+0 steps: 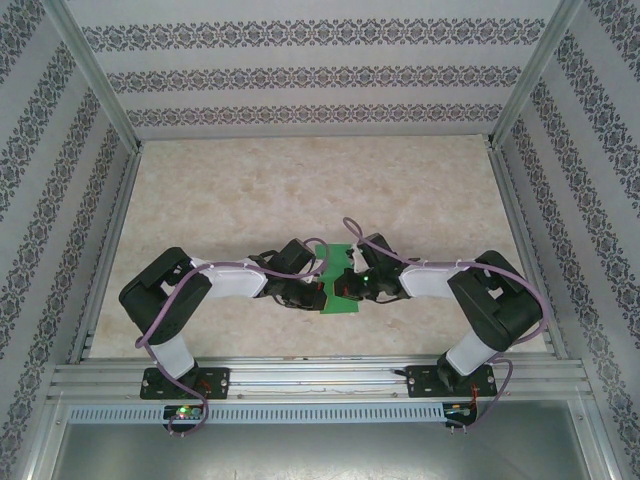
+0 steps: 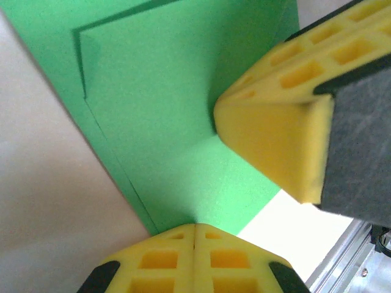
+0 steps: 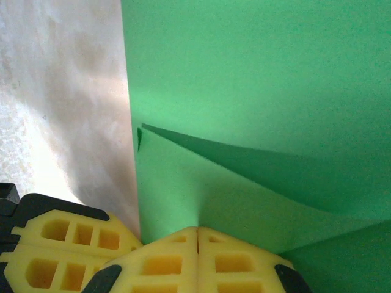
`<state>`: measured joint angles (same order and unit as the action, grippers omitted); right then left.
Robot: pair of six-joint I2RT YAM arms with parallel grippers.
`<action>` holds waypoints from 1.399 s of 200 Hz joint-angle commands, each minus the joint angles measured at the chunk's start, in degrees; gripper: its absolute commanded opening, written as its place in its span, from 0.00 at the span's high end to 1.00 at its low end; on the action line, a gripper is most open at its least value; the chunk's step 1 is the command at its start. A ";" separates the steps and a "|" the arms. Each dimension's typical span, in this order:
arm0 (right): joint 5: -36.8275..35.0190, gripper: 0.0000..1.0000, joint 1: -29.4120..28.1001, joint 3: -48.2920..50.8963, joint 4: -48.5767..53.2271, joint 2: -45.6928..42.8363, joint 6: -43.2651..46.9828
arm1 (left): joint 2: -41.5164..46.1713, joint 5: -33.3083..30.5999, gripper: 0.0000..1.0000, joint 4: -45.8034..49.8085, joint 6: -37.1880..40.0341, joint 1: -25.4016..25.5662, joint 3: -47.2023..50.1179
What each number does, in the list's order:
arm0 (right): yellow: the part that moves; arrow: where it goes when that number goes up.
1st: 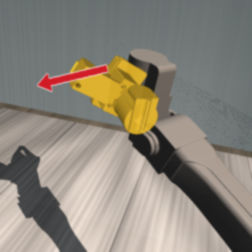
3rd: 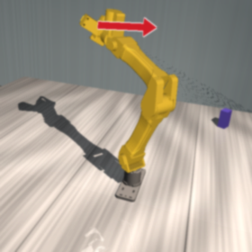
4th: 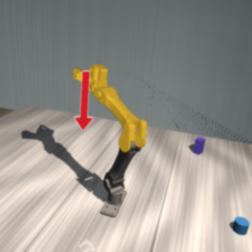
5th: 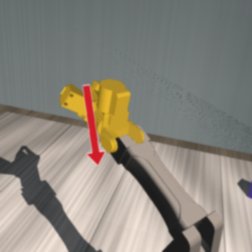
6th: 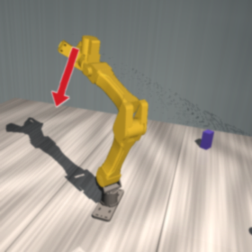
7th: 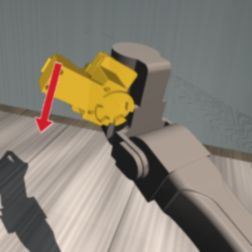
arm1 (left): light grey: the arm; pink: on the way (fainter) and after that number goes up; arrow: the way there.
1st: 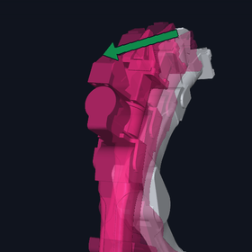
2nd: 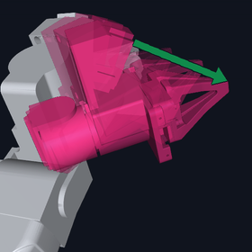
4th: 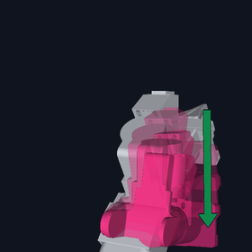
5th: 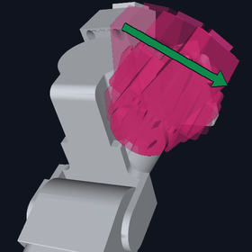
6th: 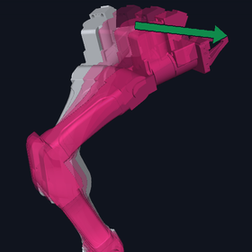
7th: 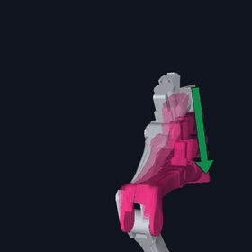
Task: Fold a paper plane with a square sheet of paper (fold left side to right side)
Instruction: Fold the triangle a second time at the center of the table.
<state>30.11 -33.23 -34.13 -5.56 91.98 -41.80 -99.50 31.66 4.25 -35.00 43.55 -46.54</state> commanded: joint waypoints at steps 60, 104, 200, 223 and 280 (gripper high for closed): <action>-2.01 1.00 6.26 -1.90 3.72 2.14 4.53 | -4.00 -7.33 1.00 7.97 -0.42 0.66 2.03; -1.28 1.00 8.59 -3.02 4.33 3.27 5.81 | -4.20 -7.31 1.00 7.88 -0.41 0.66 1.92; -0.11 1.00 14.30 -3.40 5.82 3.54 8.47 | -4.29 -7.16 1.00 7.97 -0.32 0.66 1.96; 0.13 1.00 15.85 -3.59 6.30 3.39 9.01 | -4.27 -7.17 1.00 7.88 -0.24 0.66 2.02; 0.42 1.00 16.80 -3.87 10.40 -3.62 9.71 | -3.77 -7.40 1.00 7.66 -0.24 0.66 2.19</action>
<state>32.80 -16.95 -37.54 1.80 92.58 -33.63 -100.07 31.11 3.79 -35.03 43.55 -47.18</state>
